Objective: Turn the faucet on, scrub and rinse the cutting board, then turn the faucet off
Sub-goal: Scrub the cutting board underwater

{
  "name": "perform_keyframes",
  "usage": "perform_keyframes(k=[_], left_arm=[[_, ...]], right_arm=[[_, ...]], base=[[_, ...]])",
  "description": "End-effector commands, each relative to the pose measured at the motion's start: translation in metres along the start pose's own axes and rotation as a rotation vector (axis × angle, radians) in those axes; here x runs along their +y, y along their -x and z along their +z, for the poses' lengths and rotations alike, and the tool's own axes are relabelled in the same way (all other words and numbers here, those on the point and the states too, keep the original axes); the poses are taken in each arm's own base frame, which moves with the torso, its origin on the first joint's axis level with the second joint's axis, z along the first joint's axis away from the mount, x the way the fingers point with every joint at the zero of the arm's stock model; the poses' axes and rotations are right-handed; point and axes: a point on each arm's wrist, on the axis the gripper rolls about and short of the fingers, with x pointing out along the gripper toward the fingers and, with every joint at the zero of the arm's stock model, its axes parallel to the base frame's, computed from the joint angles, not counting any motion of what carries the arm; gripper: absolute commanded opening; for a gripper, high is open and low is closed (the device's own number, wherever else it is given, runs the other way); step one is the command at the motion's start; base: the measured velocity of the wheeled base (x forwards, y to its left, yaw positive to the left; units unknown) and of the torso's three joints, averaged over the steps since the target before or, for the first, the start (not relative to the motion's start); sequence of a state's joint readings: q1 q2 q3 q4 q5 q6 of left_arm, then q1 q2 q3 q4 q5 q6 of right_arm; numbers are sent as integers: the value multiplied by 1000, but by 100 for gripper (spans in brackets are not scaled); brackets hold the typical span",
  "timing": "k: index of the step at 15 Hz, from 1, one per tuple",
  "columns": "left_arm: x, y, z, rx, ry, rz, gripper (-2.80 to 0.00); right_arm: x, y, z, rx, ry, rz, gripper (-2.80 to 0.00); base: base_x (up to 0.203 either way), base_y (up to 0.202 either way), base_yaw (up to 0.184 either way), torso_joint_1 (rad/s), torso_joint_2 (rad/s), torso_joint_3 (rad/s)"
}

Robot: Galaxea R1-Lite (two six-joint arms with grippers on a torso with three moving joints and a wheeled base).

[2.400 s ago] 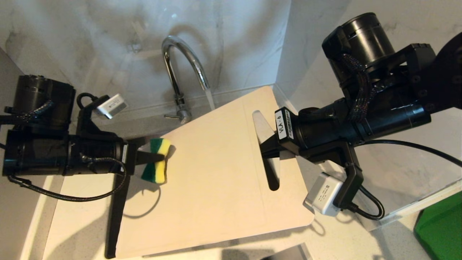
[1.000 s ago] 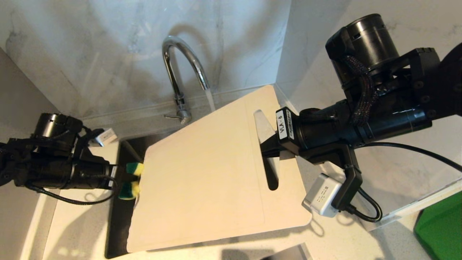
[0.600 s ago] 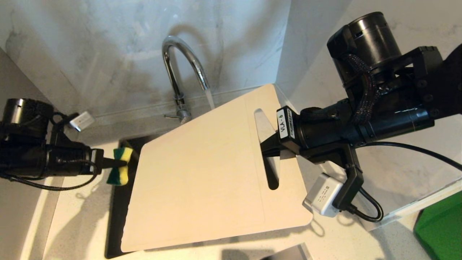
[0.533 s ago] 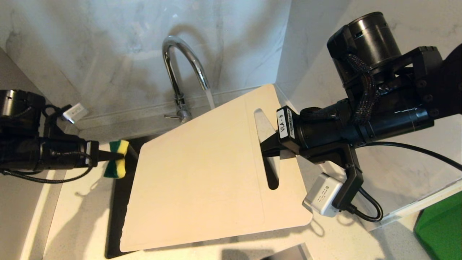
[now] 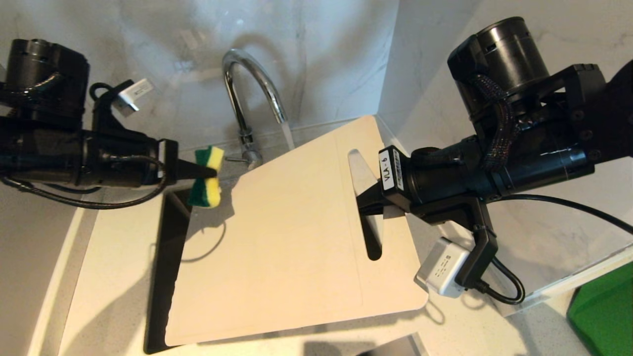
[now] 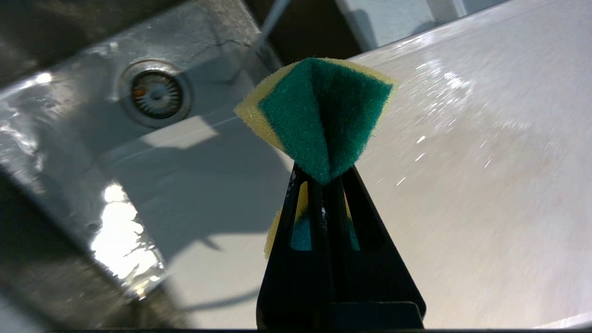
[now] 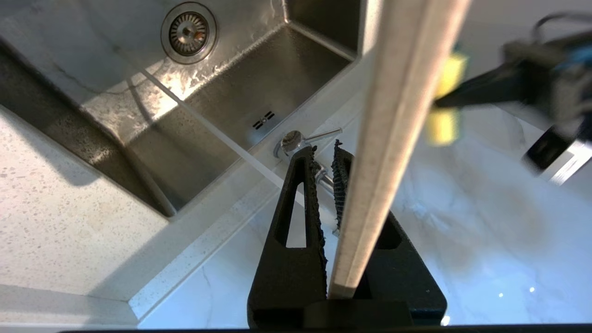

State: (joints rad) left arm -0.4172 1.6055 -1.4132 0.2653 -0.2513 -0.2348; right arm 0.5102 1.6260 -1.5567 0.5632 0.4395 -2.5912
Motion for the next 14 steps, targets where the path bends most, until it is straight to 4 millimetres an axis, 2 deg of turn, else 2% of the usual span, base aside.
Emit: perform_keyframes(k=[1, 3, 6, 9, 14], left_arm=[[-26, -41, -5, 55, -9, -14, -280], [-25, -60, -9, 84, -1, 4, -280], [-6, -80, -22, 150, 31, 57, -280], [16, -75, -28, 171, 61, 108, -280], [57, -55, -47, 192, 67, 167, -280]], right_arm=[[0, 0, 0, -3, 14, -1, -280], [0, 2, 2, -5, 13, 0, -280], [-2, 7, 3, 7, 16, -6, -280], [-1, 7, 4, 3, 14, -5, -280], [-1, 7, 4, 4, 14, -6, -280]], base=[[0, 0, 0, 0, 0, 0], [0, 0, 0, 0, 0, 0], [0, 0, 0, 0, 0, 0], [0, 0, 0, 0, 0, 0], [0, 0, 0, 0, 0, 0]])
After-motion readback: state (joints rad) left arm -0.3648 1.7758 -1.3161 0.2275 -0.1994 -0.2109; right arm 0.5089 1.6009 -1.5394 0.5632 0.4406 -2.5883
